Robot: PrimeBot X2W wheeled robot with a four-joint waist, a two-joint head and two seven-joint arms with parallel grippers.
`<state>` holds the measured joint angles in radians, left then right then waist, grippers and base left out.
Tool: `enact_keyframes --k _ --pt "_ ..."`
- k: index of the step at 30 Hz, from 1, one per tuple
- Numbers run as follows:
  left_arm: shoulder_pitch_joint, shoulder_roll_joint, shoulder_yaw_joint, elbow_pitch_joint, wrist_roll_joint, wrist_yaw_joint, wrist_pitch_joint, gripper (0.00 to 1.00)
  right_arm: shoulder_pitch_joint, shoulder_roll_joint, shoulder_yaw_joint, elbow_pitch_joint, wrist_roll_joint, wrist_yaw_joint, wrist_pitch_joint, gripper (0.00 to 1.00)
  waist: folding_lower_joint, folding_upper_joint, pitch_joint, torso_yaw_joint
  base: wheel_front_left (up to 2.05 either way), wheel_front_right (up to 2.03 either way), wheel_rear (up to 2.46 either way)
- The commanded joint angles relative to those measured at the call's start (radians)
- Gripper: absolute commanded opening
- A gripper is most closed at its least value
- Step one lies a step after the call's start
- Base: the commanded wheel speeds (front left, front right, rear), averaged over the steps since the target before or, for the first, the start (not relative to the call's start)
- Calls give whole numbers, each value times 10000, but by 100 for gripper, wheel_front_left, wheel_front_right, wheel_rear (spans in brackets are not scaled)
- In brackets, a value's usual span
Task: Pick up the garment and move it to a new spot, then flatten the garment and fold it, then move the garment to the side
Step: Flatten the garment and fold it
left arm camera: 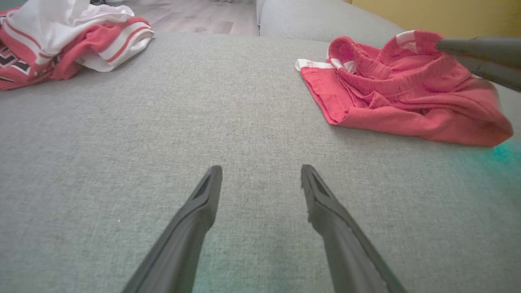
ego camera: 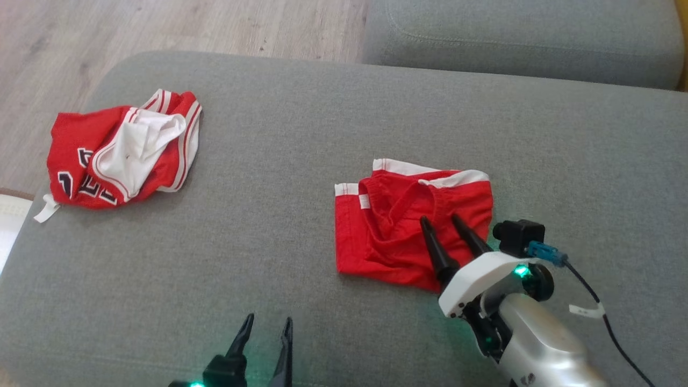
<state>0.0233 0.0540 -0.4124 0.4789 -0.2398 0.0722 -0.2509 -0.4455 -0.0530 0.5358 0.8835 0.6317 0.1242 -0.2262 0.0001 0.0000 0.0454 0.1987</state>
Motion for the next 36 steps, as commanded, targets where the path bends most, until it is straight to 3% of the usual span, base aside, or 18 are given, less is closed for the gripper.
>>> enact_keyframes --k 1,10,11,12,13,14,15,25,36 --pt "-506 -38 120 -251 -114 90 -109 100 -465 28 309 -179 311 65 -146 100 -1 0 80 32 0 0 0" --pt "-729 -38 17 -291 -167 161 -109 100 -767 28 930 218 1043 65 -207 100 -1 0 297 118 0 0 0" --pt "-730 -38 18 -304 -191 177 -109 100 -804 28 973 268 1100 65 -223 95 -1 0 315 123 0 0 0" --pt "-729 -38 20 -320 -211 193 -109 100 -837 28 1016 315 1146 65 -239 82 -1 0 333 126 0 0 0" --pt "-724 -38 21 -348 -234 211 -109 100 -892 28 1084 408 1219 65 -270 41 -1 0 356 127 0 0 0" --pt "-717 -38 28 -354 -249 215 -109 100 -916 28 1109 458 1249 65 -284 17 -1 0 364 127 0 0 0" --pt "-712 -38 37 -357 -260 214 -109 100 -941 28 1119 495 1280 65 -298 0 -1 0 372 128 0 0 0" --pt "-778 -38 -164 -419 -266 120 -109 100 -1067 28 1362 -608 1472 65 -352 0 -1 0 341 364 0 0 0" --pt "-824 -38 -498 -246 -258 45 -109 100 -1460 28 2030 -275 1672 65 -355 0 -1 0 436 1630 0 0 0"
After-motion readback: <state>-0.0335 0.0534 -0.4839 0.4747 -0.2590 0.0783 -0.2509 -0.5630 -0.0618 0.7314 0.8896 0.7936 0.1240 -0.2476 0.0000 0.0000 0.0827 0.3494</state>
